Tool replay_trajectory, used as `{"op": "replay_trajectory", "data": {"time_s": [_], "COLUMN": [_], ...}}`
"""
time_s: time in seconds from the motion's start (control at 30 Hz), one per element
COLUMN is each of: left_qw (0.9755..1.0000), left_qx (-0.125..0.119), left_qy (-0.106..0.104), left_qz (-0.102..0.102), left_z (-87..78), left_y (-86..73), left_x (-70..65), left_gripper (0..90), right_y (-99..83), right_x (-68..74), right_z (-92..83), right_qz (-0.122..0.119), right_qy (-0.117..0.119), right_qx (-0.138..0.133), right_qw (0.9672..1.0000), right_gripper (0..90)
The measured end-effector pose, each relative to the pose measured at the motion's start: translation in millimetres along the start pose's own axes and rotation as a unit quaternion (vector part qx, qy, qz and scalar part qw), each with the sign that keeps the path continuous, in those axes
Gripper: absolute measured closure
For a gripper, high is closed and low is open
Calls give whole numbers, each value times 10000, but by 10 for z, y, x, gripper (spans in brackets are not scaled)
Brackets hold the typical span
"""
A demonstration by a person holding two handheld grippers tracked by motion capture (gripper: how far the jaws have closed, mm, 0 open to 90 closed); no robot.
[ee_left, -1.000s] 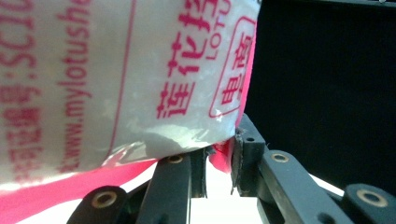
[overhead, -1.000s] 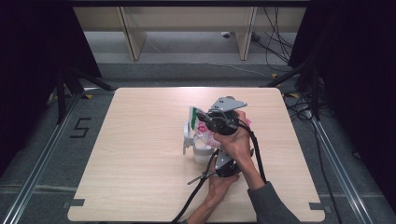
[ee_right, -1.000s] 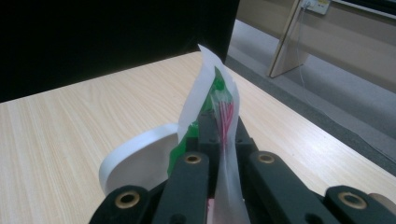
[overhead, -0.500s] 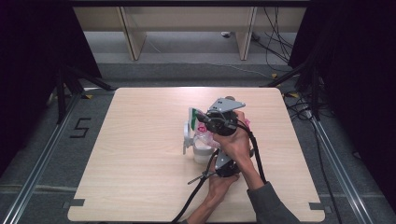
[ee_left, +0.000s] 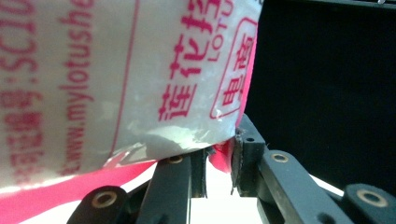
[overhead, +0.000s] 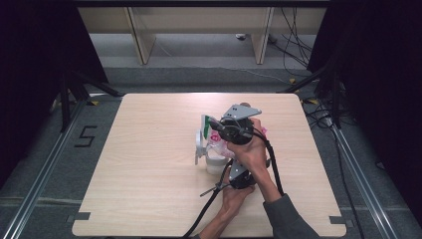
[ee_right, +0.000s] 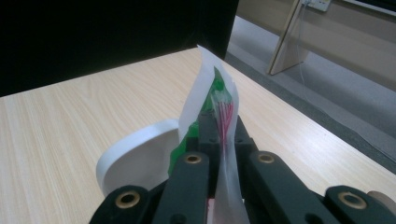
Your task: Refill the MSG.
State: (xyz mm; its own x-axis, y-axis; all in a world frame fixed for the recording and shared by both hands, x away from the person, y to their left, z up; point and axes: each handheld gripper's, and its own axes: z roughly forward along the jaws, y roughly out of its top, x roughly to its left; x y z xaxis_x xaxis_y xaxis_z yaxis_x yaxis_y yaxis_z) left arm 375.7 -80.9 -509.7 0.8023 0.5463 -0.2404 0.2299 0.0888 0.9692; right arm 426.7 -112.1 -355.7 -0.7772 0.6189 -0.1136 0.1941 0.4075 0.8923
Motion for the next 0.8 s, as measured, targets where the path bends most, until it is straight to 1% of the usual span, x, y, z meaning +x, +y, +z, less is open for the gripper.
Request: {"op": "replay_trajectory", "data": {"time_s": [0.1,0.13,0.2,0.23,0.27,0.3,0.33,0.43,0.47,0.5,0.53,0.57,0.6,0.63,0.7,0.73,0.77,0.8], "left_qw": [10000,10000,10000,10000,10000,10000,10000,10000,10000,10000,10000,10000,10000,10000,10000,10000,10000,10000], "left_qx": [-22,11,5,12,11,17,12,8,7,11,5,4,1,24,-12,1,2,26], "left_qy": [38,51,56,56,16,30,47,53,52,54,20,10,15,35,60,14,11,36], "left_qz": [29,24,12,4,-11,-9,-3,-3,-1,2,-3,-11,-14,5,3,-8,-11,6], "left_z": [-6,-10,-4,-1,2,2,1,2,2,1,2,2,1,-3,2,2,3,-3], "left_y": [10,14,6,2,-2,-4,-3,0,0,-1,-3,-2,-1,1,-1,-1,-1,2], "left_x": [-17,-16,-13,-11,-10,-11,-13,-13,-13,-14,-9,-9,-10,-10,-14,-8,-8,-10], "left_gripper": [781,781,781,781,782,781,781,781,781,781,781,781,781,781,781,781,781,781], "right_y": [16,17,16,16,12,6,2,6,4,7,6,5,6,6,8,10,4,6], "right_x": [8,12,16,2,3,0,15,7,14,4,6,11,10,11,9,3,4,1], "right_z": [-30,-39,-38,-36,-26,-21,-24,-27,-21,-25,-26,-26,-22,-26,-27,-26,-17,-22], "right_qz": [44,79,114,38,51,60,182,167,127,56,82,166,141,109,79,45,69,59], "right_qy": [-13,-53,-32,0,34,0,15,26,-67,-30,-33,12,22,-32,-25,-18,-60,-34], "right_qx": [-31,-94,-55,0,20,22,71,44,-57,3,12,49,53,21,3,-10,-58,-30], "right_qw": [10000,9999,9999,10000,10000,10000,9998,9998,9999,10000,10000,9998,9999,9999,10000,10000,9999,10000], "right_gripper": [889,889,889,889,889,889,889,889,889,889,889,889,889,889,889,889,889,889]}}
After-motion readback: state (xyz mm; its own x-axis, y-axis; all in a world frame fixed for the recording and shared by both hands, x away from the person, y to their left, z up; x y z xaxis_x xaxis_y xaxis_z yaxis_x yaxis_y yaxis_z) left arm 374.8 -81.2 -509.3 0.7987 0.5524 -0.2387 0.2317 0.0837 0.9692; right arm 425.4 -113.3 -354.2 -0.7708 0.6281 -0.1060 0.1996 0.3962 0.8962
